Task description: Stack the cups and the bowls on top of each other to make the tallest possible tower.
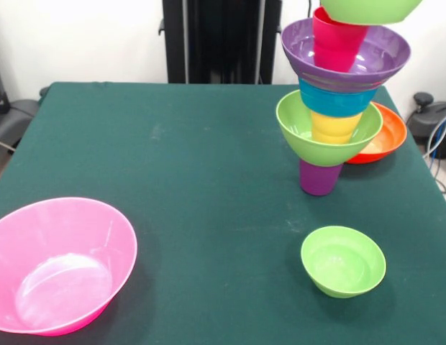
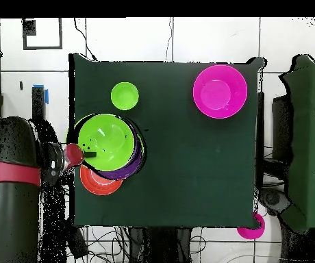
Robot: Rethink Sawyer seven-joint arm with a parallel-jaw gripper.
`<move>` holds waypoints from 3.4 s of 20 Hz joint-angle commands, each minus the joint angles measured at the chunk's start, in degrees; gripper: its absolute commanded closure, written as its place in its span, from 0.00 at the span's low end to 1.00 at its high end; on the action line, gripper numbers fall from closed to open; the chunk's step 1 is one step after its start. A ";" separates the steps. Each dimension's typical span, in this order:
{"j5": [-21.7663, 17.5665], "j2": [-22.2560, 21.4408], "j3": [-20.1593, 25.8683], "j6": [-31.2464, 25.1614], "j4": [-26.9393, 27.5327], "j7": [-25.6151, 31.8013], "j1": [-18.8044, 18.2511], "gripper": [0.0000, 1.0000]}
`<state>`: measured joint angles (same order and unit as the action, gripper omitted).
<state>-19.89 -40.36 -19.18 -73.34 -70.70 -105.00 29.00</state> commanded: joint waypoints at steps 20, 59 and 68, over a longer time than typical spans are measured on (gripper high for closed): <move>-6.47 -2.53 2.88 1.73 -8.93 4.36 -1.51 1.00; -2.67 -3.07 6.61 -1.54 -7.04 1.59 -2.32 1.00; -2.46 -2.71 7.01 -1.76 -6.54 0.21 -2.11 1.00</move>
<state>-22.92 -44.28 -18.21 -71.30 -77.06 -105.00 26.81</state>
